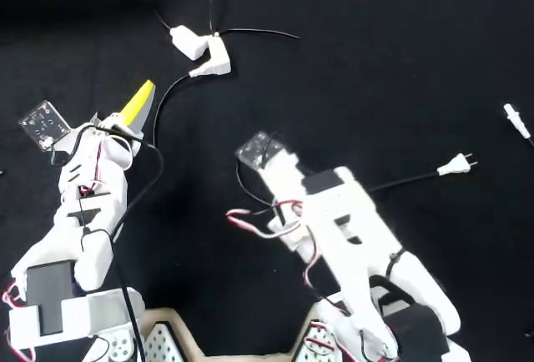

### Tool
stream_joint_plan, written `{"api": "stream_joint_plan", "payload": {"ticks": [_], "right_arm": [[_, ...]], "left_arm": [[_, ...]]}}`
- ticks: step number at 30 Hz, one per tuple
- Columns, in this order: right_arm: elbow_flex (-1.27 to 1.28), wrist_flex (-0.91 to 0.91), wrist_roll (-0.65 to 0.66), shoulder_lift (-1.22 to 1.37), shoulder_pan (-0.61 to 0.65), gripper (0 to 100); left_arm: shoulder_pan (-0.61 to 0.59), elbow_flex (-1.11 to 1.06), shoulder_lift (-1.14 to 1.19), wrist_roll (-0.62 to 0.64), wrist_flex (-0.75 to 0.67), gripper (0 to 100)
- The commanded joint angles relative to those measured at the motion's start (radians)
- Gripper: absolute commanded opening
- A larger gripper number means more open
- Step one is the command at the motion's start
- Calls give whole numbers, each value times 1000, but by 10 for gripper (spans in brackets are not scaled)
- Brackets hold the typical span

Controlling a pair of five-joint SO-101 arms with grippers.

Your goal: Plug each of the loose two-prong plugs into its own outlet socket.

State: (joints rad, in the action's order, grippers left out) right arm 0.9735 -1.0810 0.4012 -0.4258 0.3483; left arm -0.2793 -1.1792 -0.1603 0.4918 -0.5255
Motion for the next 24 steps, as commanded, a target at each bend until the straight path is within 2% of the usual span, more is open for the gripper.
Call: {"api": "stream_joint_plan", "payload": {"ticks": [1, 7, 13, 21, 24], "right_arm": [[-107, -9, 14, 2, -57, 322], [-163, -11, 95, 2, -81, 322], [-160, -26, 101, 4, -72, 322], [-214, -256, 94, 2, 219, 322], [-191, -281, 64, 2, 206, 322]], "left_arm": [[8, 16, -6, -11, -28, 467], [8, 15, -6, -11, -28, 467], [28, 12, -6, -11, -28, 467], [33, 13, -6, -11, -28, 467], [31, 12, -6, -11, -28, 467]]}}
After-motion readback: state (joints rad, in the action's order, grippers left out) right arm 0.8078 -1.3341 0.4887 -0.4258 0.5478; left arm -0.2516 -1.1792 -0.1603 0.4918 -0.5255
